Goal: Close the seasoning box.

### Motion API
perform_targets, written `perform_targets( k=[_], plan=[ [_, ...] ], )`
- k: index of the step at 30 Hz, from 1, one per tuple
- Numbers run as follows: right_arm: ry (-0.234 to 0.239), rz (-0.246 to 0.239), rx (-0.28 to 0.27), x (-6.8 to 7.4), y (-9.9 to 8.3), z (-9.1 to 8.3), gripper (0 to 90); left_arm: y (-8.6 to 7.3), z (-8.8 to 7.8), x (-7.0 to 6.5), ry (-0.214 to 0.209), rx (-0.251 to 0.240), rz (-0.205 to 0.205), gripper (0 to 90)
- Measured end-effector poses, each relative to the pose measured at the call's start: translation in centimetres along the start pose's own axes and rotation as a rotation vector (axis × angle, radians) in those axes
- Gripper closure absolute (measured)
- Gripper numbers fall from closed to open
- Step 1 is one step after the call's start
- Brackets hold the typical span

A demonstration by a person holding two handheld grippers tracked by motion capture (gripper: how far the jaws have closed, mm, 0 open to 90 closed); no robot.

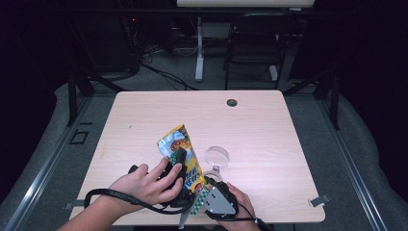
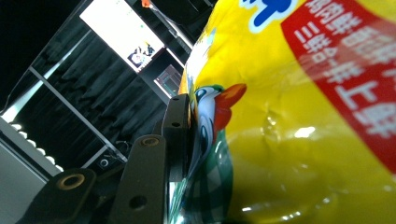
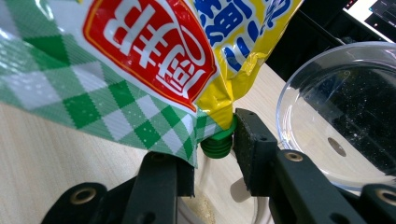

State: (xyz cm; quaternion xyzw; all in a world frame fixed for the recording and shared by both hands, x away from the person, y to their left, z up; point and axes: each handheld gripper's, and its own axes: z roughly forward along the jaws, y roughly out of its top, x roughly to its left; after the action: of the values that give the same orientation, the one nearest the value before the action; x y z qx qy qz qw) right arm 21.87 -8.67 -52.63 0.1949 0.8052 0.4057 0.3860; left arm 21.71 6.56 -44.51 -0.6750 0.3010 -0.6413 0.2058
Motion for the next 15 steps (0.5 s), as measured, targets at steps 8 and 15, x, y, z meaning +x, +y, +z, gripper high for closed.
perform_targets(
  k=[8, 15],
  plan=[
    [-0.002, 0.008, -0.007, 0.00, 0.02, -0.04, 69.9, -0.07, 0.04, 0.02, 0.001, -0.005, -0.009, 67.6],
    [-0.012, 0.011, -0.016, 0.06, 0.02, -0.11, 69.9, -0.09, 0.02, 0.25, 0.017, -0.001, 0.001, 67.7]
  ],
)
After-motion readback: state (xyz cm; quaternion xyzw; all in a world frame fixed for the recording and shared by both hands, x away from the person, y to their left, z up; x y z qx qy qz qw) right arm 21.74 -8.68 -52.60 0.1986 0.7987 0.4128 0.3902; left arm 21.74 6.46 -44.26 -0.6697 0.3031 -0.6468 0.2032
